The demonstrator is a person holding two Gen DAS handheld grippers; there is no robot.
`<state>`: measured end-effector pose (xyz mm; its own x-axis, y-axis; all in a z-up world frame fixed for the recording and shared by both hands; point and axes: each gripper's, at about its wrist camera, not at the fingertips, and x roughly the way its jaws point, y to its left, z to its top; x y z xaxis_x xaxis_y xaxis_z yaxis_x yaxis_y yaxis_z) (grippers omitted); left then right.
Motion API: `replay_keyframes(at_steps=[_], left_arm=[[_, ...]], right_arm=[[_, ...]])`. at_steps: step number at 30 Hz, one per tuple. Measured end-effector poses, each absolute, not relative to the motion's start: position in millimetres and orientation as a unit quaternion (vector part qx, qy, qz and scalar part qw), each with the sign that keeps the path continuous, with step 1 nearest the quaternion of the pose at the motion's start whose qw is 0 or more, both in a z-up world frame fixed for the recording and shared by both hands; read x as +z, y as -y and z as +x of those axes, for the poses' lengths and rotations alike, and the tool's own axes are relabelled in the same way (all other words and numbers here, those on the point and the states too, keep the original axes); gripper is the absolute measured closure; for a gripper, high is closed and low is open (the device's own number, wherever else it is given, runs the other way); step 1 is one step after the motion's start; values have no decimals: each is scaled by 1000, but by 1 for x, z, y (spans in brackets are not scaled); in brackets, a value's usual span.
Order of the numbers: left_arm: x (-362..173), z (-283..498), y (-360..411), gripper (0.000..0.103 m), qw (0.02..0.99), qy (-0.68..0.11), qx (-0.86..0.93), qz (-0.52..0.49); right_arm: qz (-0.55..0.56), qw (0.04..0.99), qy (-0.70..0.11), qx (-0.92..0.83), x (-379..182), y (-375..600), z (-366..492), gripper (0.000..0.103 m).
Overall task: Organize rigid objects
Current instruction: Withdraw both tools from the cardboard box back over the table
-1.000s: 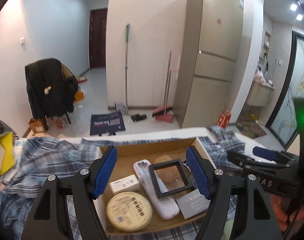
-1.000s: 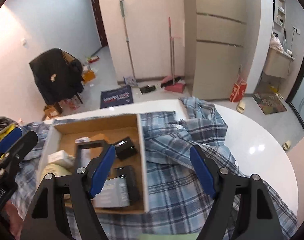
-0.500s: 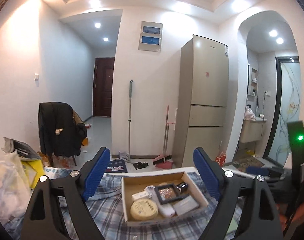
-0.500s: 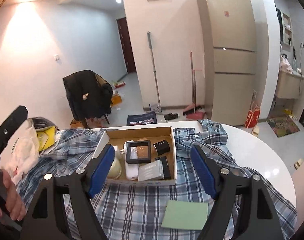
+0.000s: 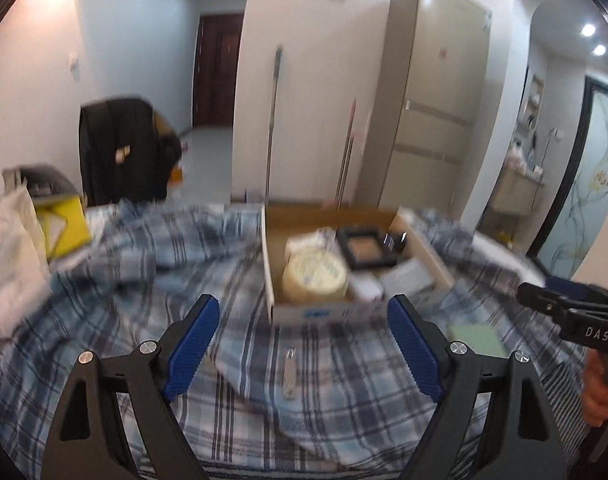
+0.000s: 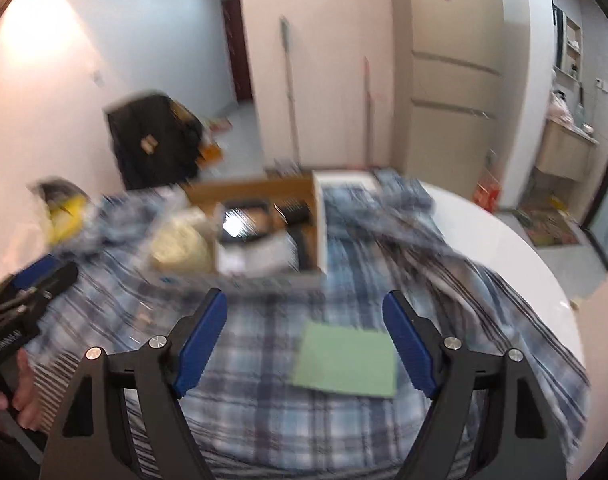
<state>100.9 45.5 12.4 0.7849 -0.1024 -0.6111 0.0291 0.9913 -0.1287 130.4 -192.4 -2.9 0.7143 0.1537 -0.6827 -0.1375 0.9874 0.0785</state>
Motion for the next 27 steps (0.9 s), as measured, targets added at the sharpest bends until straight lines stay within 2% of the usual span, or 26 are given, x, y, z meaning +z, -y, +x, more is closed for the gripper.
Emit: replay_keyframes(at_steps=[7,8,12,15,17,19,24,27], left_arm=[[-37,139,-34,18,898,-434,-49,-57],[-44,146,-37,23,889,-449,-53,-69],[-62,162,-43,32,864,-490,-52,-98],[-70,169,-45,45,859,-501,-46,-97],[-75,172,-45,59,857,-506,-38,-90],[-78,174,-44,63,853,-513,-38,-88],[-80,179,-44,64,854,-515,-27,-64],[-79,182,-44,82,853,-518,-26,-58]], right_arm=[[-5,923,-378,66,-27,195,139,24],[-4,921,-384,71,-30,195,140,24],[-9,920,-385,70,-33,199,137,24],[-18,923,-379,64,-32,199,137,24],[-18,922,-381,67,-32,198,137,24],[-18,920,-384,72,-32,199,137,24],[-20,920,-384,73,-32,200,135,24],[-18,921,-383,73,-31,200,135,24]])
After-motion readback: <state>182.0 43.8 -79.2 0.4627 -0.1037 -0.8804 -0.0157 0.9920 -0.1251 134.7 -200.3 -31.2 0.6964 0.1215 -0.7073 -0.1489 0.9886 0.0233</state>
